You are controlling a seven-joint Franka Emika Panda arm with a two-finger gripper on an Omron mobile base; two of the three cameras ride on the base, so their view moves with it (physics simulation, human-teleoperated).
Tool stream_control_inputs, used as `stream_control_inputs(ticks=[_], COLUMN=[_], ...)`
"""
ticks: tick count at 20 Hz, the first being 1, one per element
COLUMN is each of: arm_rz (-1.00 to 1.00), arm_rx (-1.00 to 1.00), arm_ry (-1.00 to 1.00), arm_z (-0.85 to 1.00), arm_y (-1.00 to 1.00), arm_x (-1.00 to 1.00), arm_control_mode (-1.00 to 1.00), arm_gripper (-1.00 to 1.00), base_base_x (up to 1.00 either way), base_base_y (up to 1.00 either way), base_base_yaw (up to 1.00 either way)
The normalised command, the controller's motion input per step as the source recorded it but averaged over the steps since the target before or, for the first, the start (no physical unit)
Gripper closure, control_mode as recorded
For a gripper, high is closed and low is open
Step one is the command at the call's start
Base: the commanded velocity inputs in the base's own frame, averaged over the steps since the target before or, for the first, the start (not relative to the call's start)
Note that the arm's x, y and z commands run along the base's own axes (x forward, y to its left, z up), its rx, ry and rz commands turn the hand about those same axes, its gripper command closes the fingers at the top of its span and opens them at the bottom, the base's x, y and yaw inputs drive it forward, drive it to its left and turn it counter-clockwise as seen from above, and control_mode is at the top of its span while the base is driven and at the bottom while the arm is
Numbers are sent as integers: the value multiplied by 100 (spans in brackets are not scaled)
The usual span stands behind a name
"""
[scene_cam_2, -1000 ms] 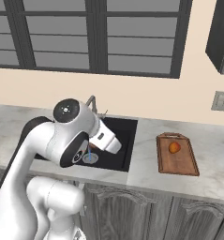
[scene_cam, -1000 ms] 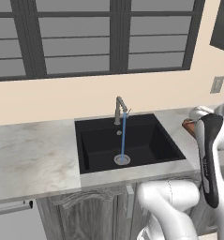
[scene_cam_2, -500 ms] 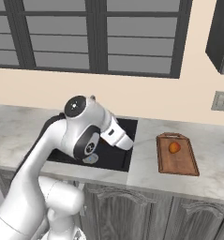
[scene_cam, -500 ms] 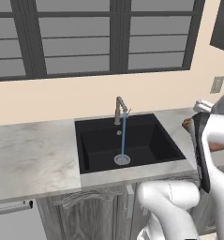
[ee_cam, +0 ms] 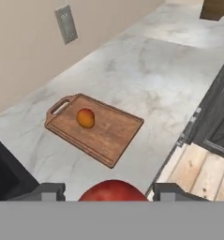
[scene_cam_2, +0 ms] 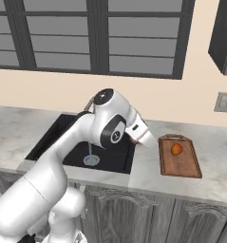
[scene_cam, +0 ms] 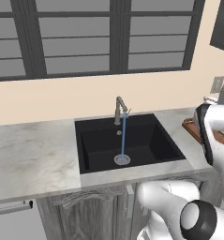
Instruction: Pick the mango, peach from the sink and place them on the cutting board to airdry. Then turn off the sink faucet.
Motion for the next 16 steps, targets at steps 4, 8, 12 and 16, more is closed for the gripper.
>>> stream_control_inputs(ticks=[4,8,12,16], arm_rz=[-5,0,6,15], arm_rx=[0,2,11,16], arm_ry=[26,14,6,6], arm_z=[0,-4,-10,-9], arm_y=[-72,-34,-8,-8], arm_x=[22,4,0,0], arm_control_mode=[-100,-100,-100,-100], arm_gripper=[100,100,100,100], base_base_x=[0,0,0,0], base_base_y=[0,0,0,0], base_base_yaw=[0,0,0,0])
